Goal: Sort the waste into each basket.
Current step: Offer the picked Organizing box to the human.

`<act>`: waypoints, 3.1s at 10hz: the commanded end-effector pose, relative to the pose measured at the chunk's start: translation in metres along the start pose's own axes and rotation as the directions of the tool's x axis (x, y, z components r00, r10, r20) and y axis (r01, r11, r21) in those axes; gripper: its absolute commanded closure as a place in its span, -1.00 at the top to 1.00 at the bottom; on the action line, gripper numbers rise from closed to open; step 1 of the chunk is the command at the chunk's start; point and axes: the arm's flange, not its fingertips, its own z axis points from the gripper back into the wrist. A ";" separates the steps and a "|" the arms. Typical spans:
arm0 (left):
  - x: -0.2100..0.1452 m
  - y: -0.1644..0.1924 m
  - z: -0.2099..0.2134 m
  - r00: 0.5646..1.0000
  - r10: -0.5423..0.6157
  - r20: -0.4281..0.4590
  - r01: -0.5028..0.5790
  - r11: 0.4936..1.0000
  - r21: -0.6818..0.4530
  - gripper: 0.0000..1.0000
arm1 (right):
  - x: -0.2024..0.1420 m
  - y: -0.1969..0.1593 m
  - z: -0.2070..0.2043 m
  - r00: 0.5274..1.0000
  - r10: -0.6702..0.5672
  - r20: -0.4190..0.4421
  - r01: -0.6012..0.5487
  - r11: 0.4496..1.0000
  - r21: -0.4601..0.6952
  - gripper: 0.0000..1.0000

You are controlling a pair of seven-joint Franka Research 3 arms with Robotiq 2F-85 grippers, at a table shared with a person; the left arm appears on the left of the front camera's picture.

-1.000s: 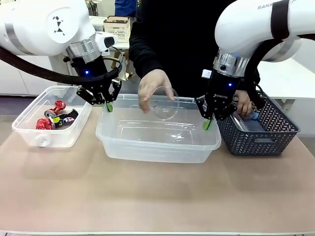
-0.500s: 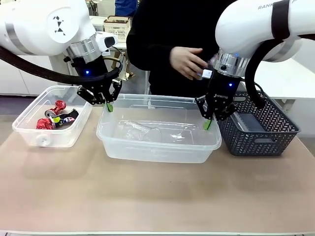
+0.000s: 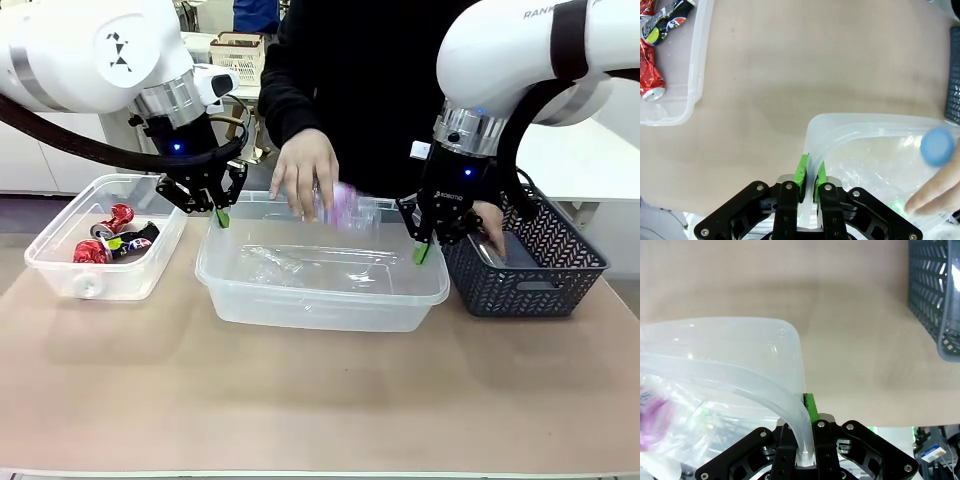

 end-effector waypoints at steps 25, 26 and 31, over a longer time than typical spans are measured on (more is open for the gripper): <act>0.067 0.008 0.004 0.999 -0.023 0.039 0.021 0.998 0.060 -0.86 | 0.062 0.016 0.022 0.999 0.048 0.005 -0.048 0.999 0.021 -0.93; 0.089 0.009 -0.001 0.997 -0.019 0.076 0.015 0.999 0.051 -0.86 | 0.092 0.022 0.021 1.000 -0.011 -0.021 0.011 1.000 -0.002 -0.93; 0.124 0.024 -0.056 0.999 -0.023 -0.046 0.021 0.999 -0.049 -0.86 | 0.135 0.021 -0.016 0.994 0.037 -0.098 -0.029 0.996 0.080 -0.93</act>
